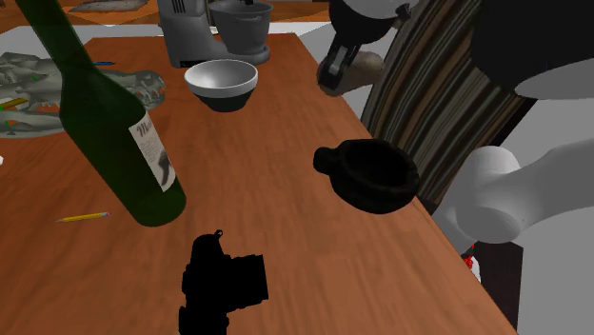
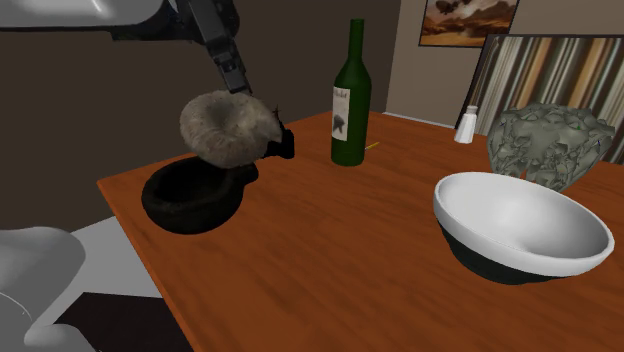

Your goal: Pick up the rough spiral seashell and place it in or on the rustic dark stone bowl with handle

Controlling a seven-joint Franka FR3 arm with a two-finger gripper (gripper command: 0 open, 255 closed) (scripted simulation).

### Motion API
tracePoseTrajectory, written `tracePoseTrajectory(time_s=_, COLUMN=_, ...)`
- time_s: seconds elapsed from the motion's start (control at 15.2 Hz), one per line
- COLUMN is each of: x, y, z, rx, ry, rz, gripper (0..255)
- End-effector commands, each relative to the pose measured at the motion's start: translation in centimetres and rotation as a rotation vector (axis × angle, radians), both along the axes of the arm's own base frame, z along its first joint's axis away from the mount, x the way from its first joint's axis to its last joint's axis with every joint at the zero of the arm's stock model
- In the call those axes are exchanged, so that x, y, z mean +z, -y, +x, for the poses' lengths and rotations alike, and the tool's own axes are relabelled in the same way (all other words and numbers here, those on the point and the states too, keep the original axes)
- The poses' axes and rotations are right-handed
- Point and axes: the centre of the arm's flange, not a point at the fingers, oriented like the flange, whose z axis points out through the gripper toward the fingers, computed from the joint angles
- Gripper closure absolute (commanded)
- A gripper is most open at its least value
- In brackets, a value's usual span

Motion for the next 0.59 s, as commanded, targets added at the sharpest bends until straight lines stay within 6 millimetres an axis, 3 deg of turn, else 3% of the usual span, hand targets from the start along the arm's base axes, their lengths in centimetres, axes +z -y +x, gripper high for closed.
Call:
tracePoseTrajectory(time_s=0.0, x=0.0, y=-0.8, z=-2.4, rx=-0.001, ry=0.0, rz=0.0, gripper=255)
tracePoseTrajectory(time_s=0.53, x=0.5, y=-4.9, z=-11.8, rx=-0.001, ry=0.0, rz=0.0, gripper=255)
